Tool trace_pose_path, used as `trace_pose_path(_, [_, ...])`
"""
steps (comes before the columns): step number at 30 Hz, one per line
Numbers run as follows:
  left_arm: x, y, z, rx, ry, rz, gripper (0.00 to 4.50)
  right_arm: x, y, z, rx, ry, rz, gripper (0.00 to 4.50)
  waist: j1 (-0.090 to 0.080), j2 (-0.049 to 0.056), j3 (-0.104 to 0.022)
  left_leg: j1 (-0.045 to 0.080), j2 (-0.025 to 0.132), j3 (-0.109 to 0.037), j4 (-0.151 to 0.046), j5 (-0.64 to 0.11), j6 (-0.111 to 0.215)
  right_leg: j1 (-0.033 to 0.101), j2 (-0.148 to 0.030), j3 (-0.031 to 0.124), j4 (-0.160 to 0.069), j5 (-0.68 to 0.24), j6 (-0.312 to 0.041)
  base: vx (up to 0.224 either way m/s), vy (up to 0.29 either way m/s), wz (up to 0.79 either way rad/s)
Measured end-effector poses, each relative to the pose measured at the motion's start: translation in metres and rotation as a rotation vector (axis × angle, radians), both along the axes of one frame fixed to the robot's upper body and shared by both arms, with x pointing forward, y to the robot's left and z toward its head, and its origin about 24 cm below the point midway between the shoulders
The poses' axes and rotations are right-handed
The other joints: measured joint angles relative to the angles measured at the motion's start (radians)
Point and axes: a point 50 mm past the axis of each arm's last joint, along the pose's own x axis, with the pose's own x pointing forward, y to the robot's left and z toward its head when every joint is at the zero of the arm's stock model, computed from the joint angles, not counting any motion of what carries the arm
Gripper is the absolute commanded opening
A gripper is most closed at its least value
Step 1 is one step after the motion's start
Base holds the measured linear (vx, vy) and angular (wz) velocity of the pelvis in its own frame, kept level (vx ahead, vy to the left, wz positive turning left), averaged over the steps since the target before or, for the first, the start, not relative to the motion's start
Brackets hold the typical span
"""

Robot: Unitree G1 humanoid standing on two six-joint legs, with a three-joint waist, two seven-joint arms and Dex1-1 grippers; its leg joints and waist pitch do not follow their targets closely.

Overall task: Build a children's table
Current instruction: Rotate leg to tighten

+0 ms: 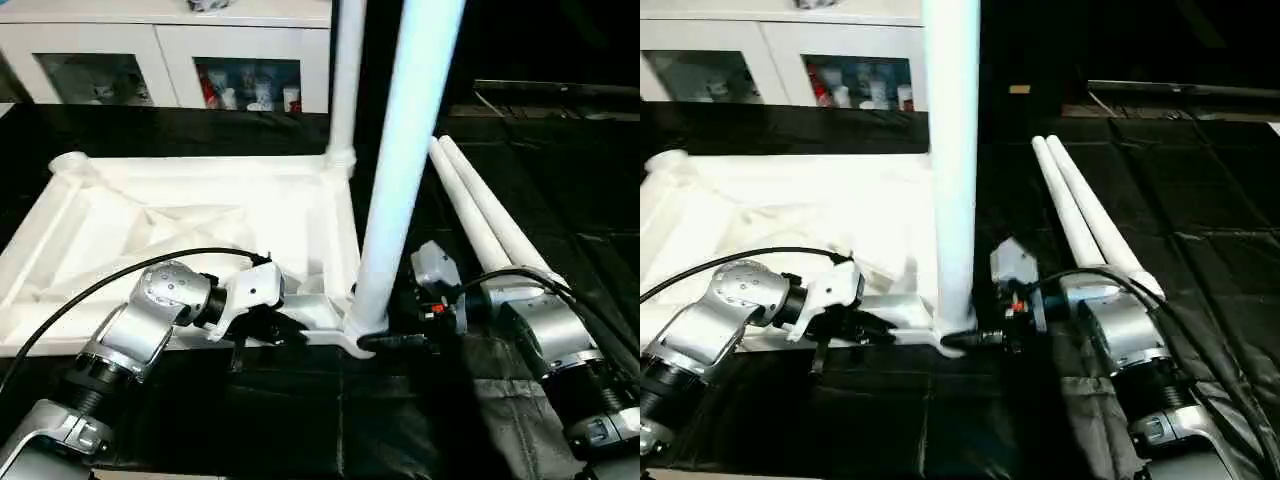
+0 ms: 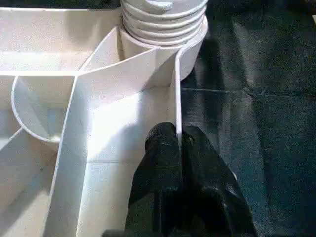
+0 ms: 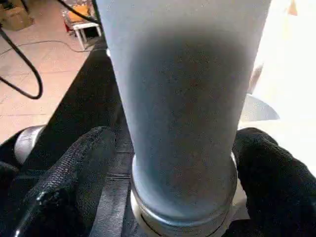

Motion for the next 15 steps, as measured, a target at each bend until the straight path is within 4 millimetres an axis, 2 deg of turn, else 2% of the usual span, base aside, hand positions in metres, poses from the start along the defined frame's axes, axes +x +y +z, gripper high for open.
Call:
trace_pose_path(1, [-0.0003,-0.0001,-0.0003,0.002,0.001,-0.008,0.00,-0.0005,0.0002,-0.0004,-0.003,0.003,0.008,3.67,0.003,0.000,0.000,0.000,0.000,0.000,0.000,0.000,0.000,0.000,0.000,0.000,0.000,0.000,0.000,0.000,0.000,0.00])
trace_pose_path(4, [-0.0013,-0.0010,-0.0009,0.006,0.002,-0.029,0.00,-0.0014,0.0012,-0.0023,-0.012,0.006,0.020,3.29,0.010,0.000,0.000,0.000,0.000,0.000,0.000,0.000,0.000,0.000,0.000,0.000,0.000,0.000,0.000,0.000,0.000,0.00])
trace_pose_path(8, [-0.0005,-0.0008,-0.0007,0.005,0.000,-0.036,0.00,-0.0012,0.0005,-0.0027,-0.018,0.003,0.019,3.09,0.011,0.000,0.000,0.000,0.000,0.000,0.000,0.000,0.000,0.000,0.000,0.000,0.000,0.000,0.000,0.000,0.000,0.00])
trace_pose_path(9, [-0.0001,-0.0007,-0.0006,0.005,0.001,-0.036,0.00,-0.0011,0.0005,-0.0025,-0.021,0.001,0.020,2.85,0.011,0.000,0.000,0.000,0.000,0.000,0.000,0.000,0.000,0.000,0.000,0.000,0.000,0.000,0.000,0.000,0.000,0.00])
trace_pose_path(15, [0.0014,-0.0011,-0.0011,0.001,0.001,-0.041,0.00,-0.0009,0.0001,-0.0024,-0.026,0.000,0.019,2.63,0.012,0.000,0.000,0.000,0.000,0.000,0.001,0.000,0.000,0.001,0.000,0.000,0.001,0.000,0.000,0.000,0.000,0.00])
